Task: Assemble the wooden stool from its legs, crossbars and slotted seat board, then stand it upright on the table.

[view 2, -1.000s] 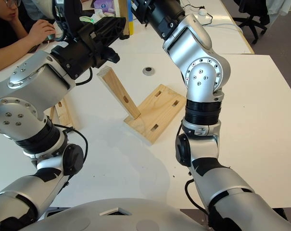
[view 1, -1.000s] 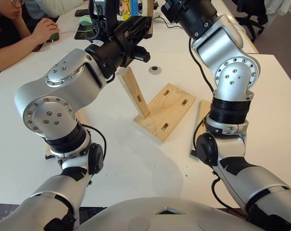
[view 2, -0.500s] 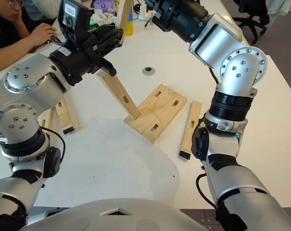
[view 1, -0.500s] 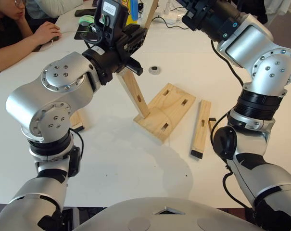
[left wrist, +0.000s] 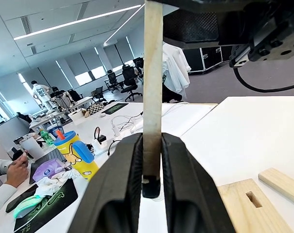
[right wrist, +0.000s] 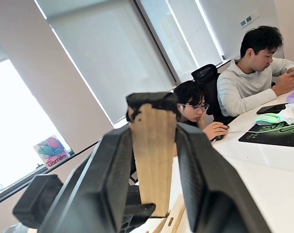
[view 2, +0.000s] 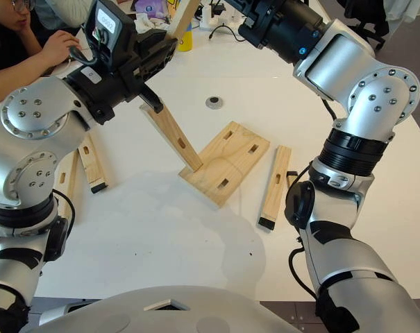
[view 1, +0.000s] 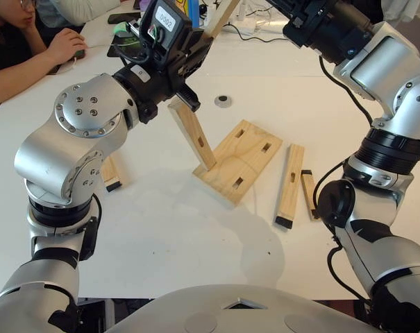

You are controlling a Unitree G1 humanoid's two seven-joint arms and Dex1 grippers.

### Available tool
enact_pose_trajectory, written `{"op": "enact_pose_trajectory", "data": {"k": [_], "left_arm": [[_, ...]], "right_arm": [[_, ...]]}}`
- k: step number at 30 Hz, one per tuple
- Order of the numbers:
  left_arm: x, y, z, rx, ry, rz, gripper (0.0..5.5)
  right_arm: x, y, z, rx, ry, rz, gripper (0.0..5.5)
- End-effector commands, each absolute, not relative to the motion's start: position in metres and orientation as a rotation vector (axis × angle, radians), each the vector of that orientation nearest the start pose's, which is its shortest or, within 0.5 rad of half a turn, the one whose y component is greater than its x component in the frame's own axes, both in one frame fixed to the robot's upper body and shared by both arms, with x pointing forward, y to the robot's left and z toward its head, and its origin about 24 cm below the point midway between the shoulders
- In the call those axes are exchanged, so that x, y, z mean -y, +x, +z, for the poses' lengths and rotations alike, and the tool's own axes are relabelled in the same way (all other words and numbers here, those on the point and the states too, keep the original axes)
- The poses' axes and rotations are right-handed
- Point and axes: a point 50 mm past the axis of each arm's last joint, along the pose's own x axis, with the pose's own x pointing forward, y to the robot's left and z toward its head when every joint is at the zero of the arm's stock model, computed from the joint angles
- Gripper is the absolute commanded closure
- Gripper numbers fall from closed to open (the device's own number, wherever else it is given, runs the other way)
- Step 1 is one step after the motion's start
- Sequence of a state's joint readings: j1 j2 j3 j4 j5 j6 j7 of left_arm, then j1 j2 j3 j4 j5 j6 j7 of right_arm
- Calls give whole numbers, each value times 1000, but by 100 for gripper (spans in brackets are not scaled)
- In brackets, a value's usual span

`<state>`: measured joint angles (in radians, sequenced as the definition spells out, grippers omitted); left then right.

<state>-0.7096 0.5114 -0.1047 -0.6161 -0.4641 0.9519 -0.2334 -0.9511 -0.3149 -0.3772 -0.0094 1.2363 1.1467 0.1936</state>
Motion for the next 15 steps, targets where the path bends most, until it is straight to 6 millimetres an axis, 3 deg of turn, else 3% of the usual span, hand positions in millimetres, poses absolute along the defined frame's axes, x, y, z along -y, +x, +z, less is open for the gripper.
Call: {"op": "enact_pose_trajectory", "data": {"k": [1, 7, 15], "left_arm": [[-111, 268, 262, 243, 381, -625, 507], [-111, 267, 265, 245, 318, -644, 507], [-123, 274, 270, 285, 428, -577, 507]], "right_arm": [[129, 302, 283, -47, 594, 1102, 420], [130, 302, 285, -22, 572, 1091, 420], [134, 290, 275, -130, 469, 1182, 420]]}}
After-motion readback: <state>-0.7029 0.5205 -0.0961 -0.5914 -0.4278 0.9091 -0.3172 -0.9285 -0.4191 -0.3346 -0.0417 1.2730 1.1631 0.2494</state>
